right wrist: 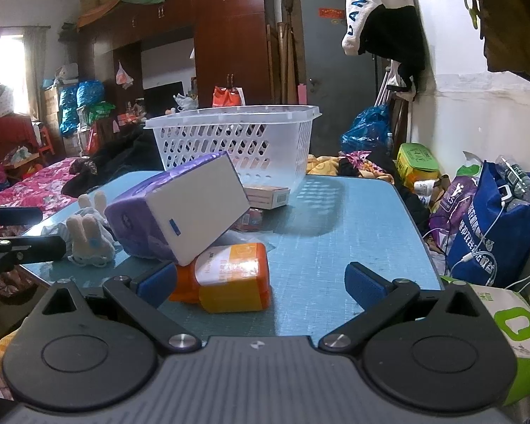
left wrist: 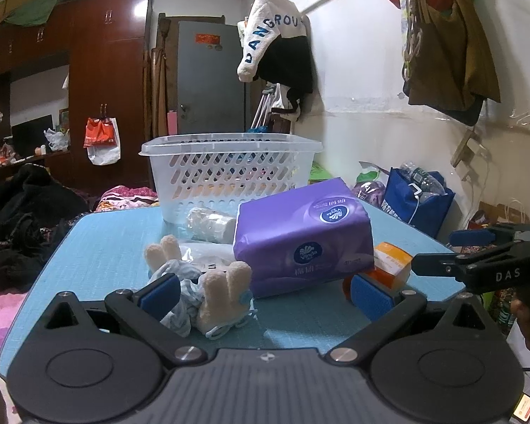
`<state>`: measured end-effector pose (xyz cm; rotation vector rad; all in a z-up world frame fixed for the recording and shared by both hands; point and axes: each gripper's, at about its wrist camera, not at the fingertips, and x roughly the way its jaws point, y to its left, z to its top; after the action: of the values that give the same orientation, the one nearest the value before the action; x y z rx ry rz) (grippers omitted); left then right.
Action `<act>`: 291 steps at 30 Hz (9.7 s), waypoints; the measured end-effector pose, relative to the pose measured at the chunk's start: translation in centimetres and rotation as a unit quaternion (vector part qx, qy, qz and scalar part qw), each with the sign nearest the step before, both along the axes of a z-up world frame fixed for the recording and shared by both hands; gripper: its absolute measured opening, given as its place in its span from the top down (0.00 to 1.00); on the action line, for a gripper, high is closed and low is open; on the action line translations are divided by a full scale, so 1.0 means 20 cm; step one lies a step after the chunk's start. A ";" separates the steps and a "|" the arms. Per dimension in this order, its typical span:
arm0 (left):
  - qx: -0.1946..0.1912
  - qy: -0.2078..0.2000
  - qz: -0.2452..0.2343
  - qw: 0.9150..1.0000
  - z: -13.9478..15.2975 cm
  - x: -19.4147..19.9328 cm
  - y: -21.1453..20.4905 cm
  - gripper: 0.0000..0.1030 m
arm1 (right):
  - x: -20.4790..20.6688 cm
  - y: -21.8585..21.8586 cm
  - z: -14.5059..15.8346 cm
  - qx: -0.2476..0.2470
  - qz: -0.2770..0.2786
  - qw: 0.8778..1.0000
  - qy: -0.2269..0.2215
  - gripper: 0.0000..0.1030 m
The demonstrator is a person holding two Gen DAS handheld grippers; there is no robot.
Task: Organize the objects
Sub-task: 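Move the left tool toward the white plush bunny on the table, then close the left tool on the white plush bunny and light blue cloth, then carry the bunny with the left tool over the basket and release, then grasp the purple tissue pack with the right tool, then lift the tissue pack with the right tool and drop it into the basket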
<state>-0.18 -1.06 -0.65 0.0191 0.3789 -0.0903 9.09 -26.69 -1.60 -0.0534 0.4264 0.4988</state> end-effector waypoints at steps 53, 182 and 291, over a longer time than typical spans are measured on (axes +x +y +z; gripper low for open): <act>-0.023 -0.034 -0.030 0.999 -0.20 -0.06 0.58 0.08 | -0.05 0.44 -0.13 0.044 0.190 0.981 -0.007 0.17; -0.102 -0.055 -0.204 0.972 -0.26 0.39 0.32 0.18 | 0.38 0.13 0.06 0.053 0.174 0.981 -0.060 0.00; -0.035 -0.082 -0.052 0.995 0.16 0.50 0.40 0.02 | 0.41 0.03 0.13 0.095 0.054 0.994 -0.022 0.00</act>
<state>9.81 7.00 2.59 -0.0221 0.2096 -0.2035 17.32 -26.07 1.08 0.0964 0.3329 0.6420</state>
